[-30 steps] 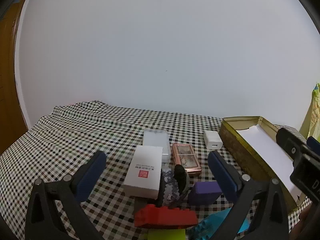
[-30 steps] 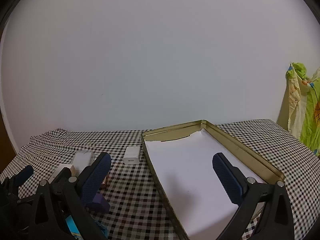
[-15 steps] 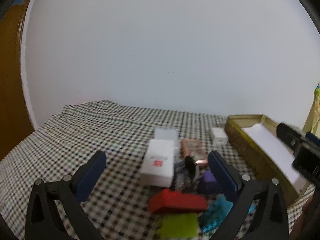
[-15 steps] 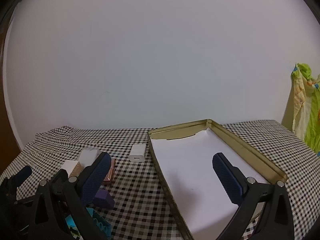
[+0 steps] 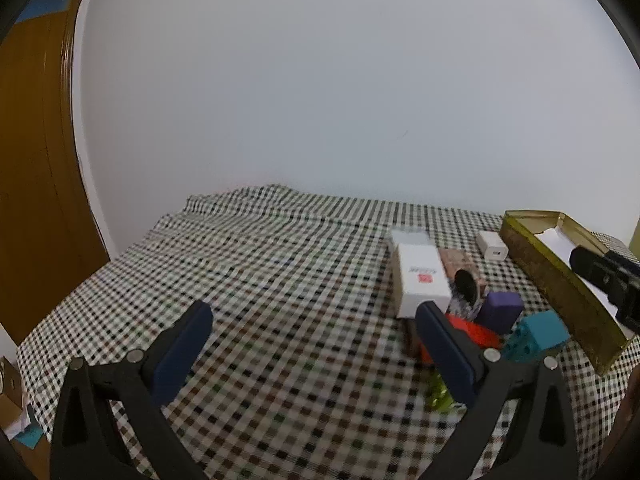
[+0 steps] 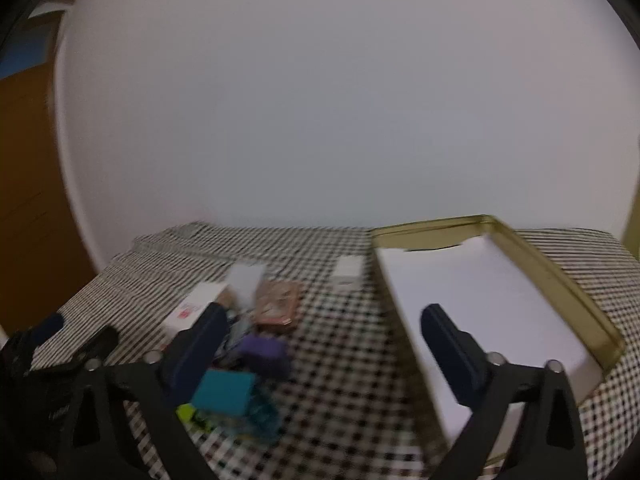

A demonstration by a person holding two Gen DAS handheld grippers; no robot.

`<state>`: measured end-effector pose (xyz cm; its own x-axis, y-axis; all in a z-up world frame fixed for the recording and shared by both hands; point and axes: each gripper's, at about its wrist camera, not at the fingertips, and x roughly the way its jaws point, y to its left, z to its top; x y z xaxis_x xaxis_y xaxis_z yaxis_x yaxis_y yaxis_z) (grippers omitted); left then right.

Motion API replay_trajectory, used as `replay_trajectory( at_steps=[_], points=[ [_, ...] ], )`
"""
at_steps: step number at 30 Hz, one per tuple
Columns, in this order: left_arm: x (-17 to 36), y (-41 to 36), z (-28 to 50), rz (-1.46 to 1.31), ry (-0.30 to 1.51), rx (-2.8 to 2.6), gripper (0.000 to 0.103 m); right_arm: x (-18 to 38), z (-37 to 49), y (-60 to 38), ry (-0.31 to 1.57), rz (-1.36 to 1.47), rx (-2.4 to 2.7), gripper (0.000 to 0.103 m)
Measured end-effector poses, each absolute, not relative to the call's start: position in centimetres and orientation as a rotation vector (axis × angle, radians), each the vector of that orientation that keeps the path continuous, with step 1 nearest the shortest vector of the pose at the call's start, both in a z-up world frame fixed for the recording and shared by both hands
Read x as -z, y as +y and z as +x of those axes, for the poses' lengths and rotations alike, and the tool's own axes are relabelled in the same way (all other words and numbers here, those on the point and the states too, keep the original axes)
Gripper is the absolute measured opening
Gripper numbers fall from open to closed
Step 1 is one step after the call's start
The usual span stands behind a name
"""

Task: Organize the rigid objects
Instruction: 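Reach both grippers toward the pile of blocks, then grasp the lime-green cube with the left gripper while the right grasps the teal block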

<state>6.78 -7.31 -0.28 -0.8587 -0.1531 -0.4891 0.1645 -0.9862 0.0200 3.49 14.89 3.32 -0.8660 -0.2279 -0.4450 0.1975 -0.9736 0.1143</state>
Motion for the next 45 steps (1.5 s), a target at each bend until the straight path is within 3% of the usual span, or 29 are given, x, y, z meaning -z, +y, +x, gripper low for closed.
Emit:
replay_trajectory(
  at_steps=[12, 14, 16, 21, 26, 32, 37, 42, 45],
  points=[
    [2.0, -8.5, 8.0, 0.888, 0.001, 2.894, 0.103, 0.4, 2.6, 10.2, 0.118, 0.911, 2.608, 0.090],
    [2.4, -8.1, 8.0, 0.922, -0.015, 2.908, 0.103, 1.0, 2.4, 10.0, 0.177, 0.940, 2.612, 0.075],
    [2.7, -7.4, 7.7, 0.961, -0.046, 2.915, 0.103, 1.6, 2.4, 9.8, 0.178, 0.995, 2.579, 0.052],
    [3.1, -6.4, 7.4, 1.090, -0.023, 2.962, 0.103, 1.7, 1.8, 10.7, 0.127, 1.047, 2.551, 0.045],
    [3.3, -5.1, 6.8, 1.183, 0.035, 3.003, 0.103, -0.2, 2.2, 12.6, -0.014, 0.959, 2.553, 0.045],
    [4.4, -2.7, 5.5, 1.298, 0.044, 2.989, 0.102, -2.1, 4.0, 14.3, -0.011, 0.785, 2.689, 0.045],
    [5.8, -1.5, 4.1, 1.408, 0.028, 2.923, 0.086, -2.9, 4.5, 15.0, -0.024, 0.739, 2.747, 0.045],
    [6.0, -1.3, 4.0, 1.416, 0.033, 2.892, 0.082, -3.3, 4.1, 15.2, -0.027, 0.732, 2.755, 0.045],
    [5.9, -1.1, 3.9, 1.403, 0.011, 2.876, 0.075, -3.2, 4.3, 15.0, -0.023, 0.734, 2.758, 0.045]
  ],
)
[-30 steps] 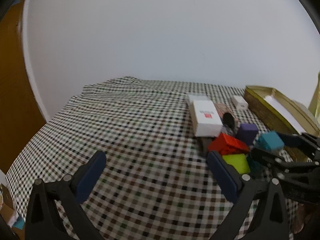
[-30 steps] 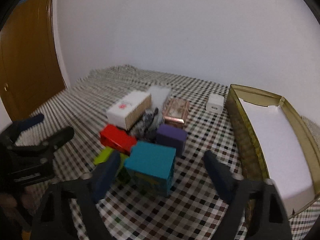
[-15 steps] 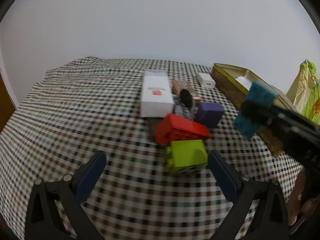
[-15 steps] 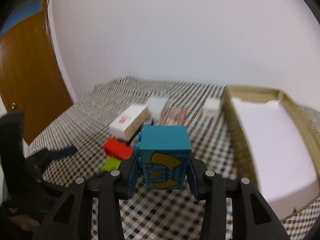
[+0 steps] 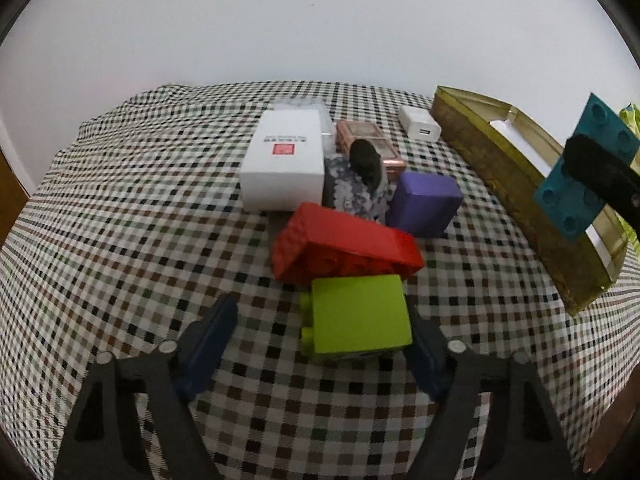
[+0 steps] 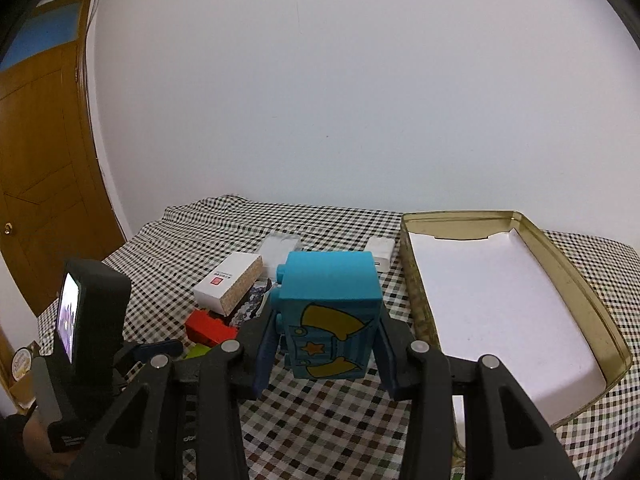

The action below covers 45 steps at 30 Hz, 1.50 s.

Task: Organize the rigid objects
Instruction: 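Grasp the lime-green cube with the left gripper while the right grasps the teal block, then carry both blocks to the gold tray and open both grippers inside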

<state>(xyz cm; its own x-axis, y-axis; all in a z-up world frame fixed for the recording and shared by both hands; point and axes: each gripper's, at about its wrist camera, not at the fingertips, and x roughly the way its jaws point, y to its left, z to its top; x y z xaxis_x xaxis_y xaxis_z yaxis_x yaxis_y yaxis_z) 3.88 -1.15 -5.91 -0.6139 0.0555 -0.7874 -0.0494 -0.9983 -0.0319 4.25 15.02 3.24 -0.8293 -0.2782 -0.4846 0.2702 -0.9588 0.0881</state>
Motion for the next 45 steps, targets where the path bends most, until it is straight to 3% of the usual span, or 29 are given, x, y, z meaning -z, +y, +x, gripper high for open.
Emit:
replay_trajectory(
  at_steps=[2, 3, 8, 31, 38, 45],
  points=[
    [5.8, -1.1, 4.1, -1.331, -0.009, -2.770, 0.050, -3.3, 4.4, 15.1, -0.018, 0.733, 2.756, 0.045],
    [5.8, -1.1, 4.0, -1.320, -0.013, -2.768, 0.043, -3.3, 4.5, 15.1, -0.018, 0.731, 2.754, 0.045],
    [5.7, -1.9, 4.1, -1.302, -0.084, -2.749, 0.042, -3.4, 4.5, 15.4, -0.019, 0.729, 2.757, 0.045],
    [1.9, -3.8, 7.3, -1.154, -0.099, -2.908, 0.042, -4.3, 5.4, 16.5, -0.026, 0.648, 2.793, 0.045],
    [-1.9, -2.2, 7.0, -0.947, -0.097, -2.929, 0.042, -5.8, 5.6, 22.0, -0.114, 0.557, 2.956, 0.045],
    [-3.0, 3.4, 4.6, -0.851, -0.084, -2.821, 0.042, -5.1, 3.8, 29.4, -0.158, 0.664, 3.099, 0.045]
  ],
)
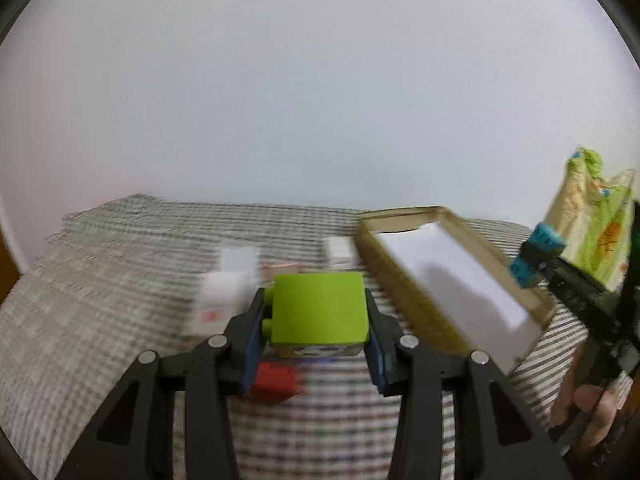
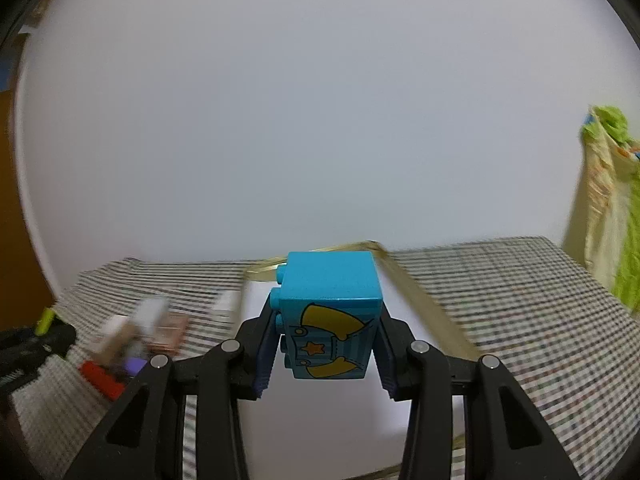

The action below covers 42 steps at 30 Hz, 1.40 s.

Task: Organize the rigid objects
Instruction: 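Carry both blocks to the gold tray and open both grippers inside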

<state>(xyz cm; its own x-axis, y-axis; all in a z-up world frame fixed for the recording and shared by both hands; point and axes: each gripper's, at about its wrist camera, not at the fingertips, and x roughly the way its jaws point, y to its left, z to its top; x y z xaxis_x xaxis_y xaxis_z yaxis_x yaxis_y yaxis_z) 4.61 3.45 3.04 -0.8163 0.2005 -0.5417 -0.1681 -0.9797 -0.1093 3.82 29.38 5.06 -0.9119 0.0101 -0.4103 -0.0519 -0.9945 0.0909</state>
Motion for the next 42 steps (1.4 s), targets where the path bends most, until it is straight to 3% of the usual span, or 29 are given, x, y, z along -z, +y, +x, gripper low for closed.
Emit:
replay_trajectory(
  at_steps=[13, 29, 32, 34, 36, 38, 42],
  points=[
    [-0.9, 16.5, -1.3, -0.884, 0.069, -2.644, 0.042, -2.4, 0.7, 32.3, 0.033, -0.897, -2.888, 0.045],
    [1.6, 19.4, -3.3, -1.020, 0.098, -2.554, 0.042, -0.2, -1.3, 32.6, 0.042, -1.046, -2.854, 0.045],
    [1.7, 19.4, -3.3, -1.027, 0.112, -2.563, 0.043, -0.2, -1.4, 32.6, 0.048, -1.040, -2.842, 0.053],
    [1.4, 19.1, -3.3, -1.023, 0.099, -2.577, 0.051, -0.2, -1.3, 32.9, 0.061, -1.033, -2.829, 0.062],
    [0.8, 18.4, -3.2, -1.014, 0.069, -2.609, 0.071, -0.6, -0.9, 33.7, 0.150, -1.019, -2.852, 0.062],
    [0.0, 17.5, -2.9, -0.982, 0.022, -2.654, 0.103, -1.0, -0.7, 34.9, 0.298, -1.005, -2.886, 0.063],
    [-1.5, 16.4, -1.8, -0.856, -0.024, -2.703, 0.102, -1.5, 0.3, 36.6, 0.593, -0.950, -2.948, 0.079]
  ],
)
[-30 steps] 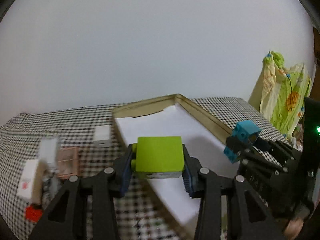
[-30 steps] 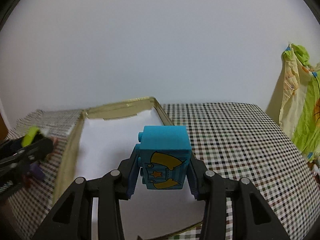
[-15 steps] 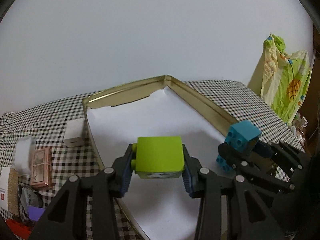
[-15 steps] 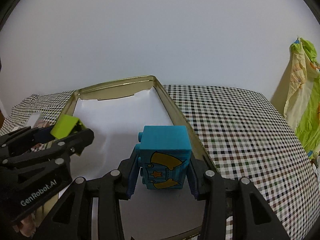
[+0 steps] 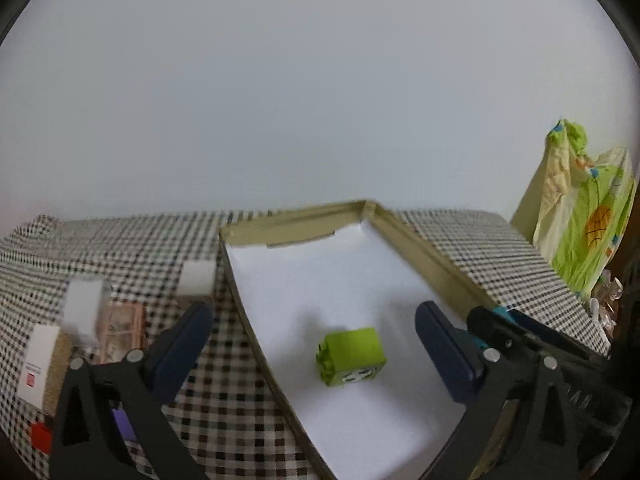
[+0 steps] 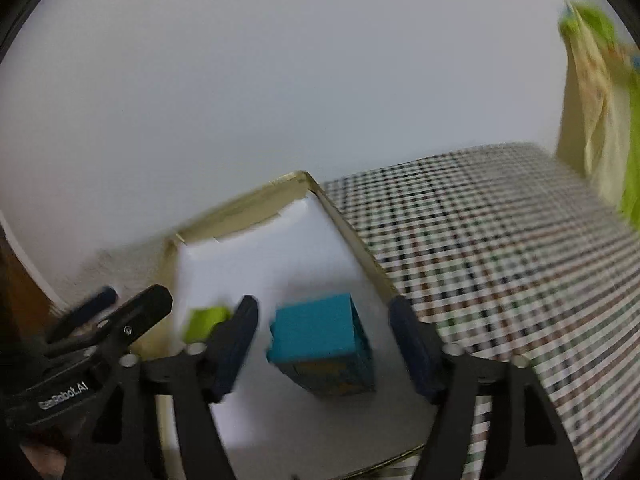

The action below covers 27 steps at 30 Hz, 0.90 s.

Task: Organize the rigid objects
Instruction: 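Carry both blocks to the gold tray and open both grippers inside, then withdraw both grippers from the tray back toward the pile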

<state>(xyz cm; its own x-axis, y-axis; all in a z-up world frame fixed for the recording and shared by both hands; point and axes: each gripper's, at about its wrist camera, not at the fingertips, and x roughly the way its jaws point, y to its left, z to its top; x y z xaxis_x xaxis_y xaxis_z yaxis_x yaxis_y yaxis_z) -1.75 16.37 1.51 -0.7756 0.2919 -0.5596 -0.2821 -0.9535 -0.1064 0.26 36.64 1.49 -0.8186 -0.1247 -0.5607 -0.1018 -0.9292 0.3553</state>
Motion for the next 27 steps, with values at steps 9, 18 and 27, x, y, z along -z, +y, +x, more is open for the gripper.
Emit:
replay_trajectory(
  at_steps=[9, 18, 27],
  points=[
    [-1.4, 15.7, -0.5, -0.770, 0.099, -2.809, 0.103, -2.3, 1.5, 37.9, -0.790, 0.752, 2.894, 0.085],
    [-0.8, 13.6, -0.3, -0.767, 0.100, -2.872, 0.103, -2.9, 2.0, 36.0, -0.604, 0.700, 3.110, 0.085],
    [0.0, 11.4, 0.3, -0.776, 0.115, -2.922, 0.103, -3.4, 3.4, 33.6, -0.414, 0.635, 3.225, 0.085]
  ],
)
